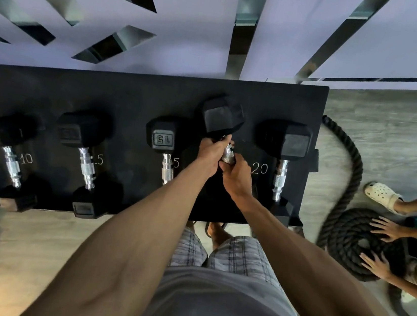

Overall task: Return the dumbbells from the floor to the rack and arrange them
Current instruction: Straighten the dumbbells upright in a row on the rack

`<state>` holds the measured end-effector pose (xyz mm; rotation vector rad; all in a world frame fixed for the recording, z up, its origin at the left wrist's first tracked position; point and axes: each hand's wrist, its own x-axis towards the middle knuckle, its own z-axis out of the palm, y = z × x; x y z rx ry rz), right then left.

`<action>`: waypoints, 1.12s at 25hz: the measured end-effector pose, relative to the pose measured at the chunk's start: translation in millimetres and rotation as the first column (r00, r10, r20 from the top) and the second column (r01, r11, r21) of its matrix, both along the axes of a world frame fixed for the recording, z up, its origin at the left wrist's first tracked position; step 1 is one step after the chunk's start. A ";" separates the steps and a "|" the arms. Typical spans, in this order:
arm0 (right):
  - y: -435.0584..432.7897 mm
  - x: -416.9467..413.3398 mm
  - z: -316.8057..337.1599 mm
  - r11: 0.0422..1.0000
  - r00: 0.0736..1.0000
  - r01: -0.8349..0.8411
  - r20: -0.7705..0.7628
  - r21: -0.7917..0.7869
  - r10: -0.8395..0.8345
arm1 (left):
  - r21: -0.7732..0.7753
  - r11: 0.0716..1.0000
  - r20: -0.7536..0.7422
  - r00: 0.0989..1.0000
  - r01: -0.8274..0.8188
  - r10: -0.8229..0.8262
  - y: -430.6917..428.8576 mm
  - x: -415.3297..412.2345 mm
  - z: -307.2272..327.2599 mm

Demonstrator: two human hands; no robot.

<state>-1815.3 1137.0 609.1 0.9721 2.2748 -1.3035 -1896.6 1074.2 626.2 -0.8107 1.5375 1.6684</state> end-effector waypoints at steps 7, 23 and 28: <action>-28.1 3.2 -2.4 0.981 0.988 0.142 -0.045 -0.129 -0.149 | -0.216 0.953 -0.037 0.973 0.214 -0.227 -14.4 -3.3 -12.2; -10.6 48.6 8.4 0.991 0.991 -0.133 0.022 -0.019 0.133 | -0.562 0.350 0.299 0.578 0.750 -0.759 -17.7 29.5 7.6; 54.5 66.2 31.9 0.977 0.997 -0.058 -0.042 0.204 0.068 | -0.458 0.431 0.204 0.564 0.777 -0.800 35.5 35.5 21.4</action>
